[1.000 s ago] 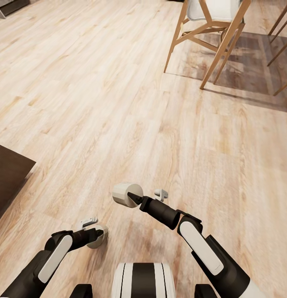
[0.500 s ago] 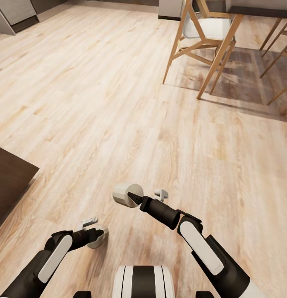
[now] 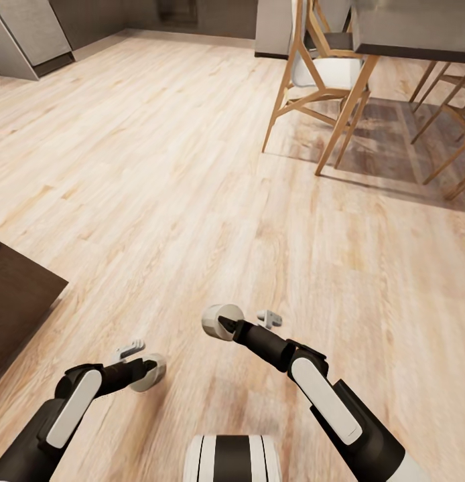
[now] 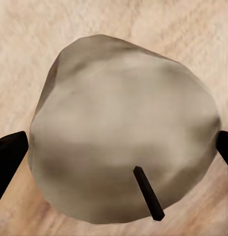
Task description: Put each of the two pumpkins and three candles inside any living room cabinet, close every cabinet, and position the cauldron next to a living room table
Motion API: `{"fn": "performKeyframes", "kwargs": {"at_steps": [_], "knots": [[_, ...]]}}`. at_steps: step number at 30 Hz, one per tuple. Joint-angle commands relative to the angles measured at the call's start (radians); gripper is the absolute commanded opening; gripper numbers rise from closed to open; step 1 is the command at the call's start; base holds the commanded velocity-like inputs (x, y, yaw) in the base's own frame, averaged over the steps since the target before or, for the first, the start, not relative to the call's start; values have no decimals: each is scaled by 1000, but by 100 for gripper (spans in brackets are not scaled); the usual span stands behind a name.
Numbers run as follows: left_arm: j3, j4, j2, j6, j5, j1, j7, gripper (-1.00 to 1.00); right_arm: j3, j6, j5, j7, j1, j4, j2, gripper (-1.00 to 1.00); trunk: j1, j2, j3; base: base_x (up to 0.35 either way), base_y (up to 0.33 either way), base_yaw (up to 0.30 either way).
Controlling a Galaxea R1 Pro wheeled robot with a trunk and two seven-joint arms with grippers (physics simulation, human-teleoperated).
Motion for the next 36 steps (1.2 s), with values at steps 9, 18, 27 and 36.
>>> {"fn": "performKeyframes", "kwargs": {"at_steps": [9,18,27,36], "knots": [[8,-21,-2,59,8,0,11,-100,2,7,-16,-48,-1,-5,0,-100,-4,2,34,0,0,0],[13,-20,-2,62,9,0,11,-100,2,7,-14,-52,-1,-3,0,-100,-8,4,69,0,0,0],[11,-11,-9,62,10,0,48,-100,2,8,-13,-54,-1,-5,0,-100,-12,6,104,0,0,0],[10,-11,-11,62,9,0,87,-100,2,10,-12,-54,-1,-4,1,-100,-16,8,139,0,0,0]]}}
